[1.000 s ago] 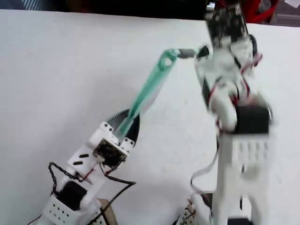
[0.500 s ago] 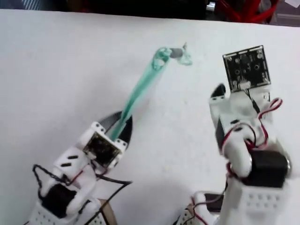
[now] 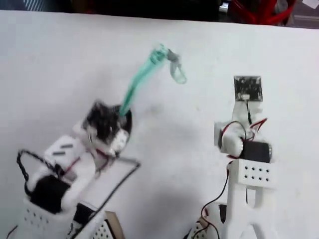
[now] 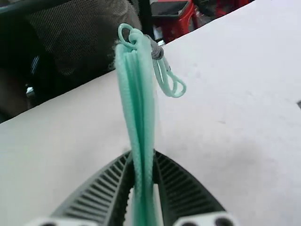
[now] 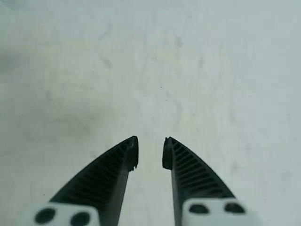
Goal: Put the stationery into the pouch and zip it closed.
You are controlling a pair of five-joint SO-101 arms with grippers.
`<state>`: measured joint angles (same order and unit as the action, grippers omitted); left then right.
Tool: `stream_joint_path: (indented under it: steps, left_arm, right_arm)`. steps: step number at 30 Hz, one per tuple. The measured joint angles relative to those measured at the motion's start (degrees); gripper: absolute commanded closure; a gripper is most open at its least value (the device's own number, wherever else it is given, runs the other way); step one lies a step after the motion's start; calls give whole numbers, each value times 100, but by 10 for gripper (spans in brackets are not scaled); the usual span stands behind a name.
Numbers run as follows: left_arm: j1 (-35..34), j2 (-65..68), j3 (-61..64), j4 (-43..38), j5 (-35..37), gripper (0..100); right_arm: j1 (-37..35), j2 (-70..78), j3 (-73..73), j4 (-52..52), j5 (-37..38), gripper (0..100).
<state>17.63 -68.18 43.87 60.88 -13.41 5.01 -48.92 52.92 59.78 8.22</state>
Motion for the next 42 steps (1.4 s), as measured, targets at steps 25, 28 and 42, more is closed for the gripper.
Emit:
stream_joint_path:
  steps: [25, 28, 42]
  left_arm:
    - [132, 3490, 141, -5046, -1468, 975]
    - [721, 3701, 1178, -6004, -1758, 974]
    - [967, 5380, 967, -5222, -387, 746]
  right_arm:
    - [431, 0, 1029, -1635, 0, 914]
    - [782, 0, 1029, -1749, -9, 915]
    - [897, 0, 1029, -1776, -35, 915]
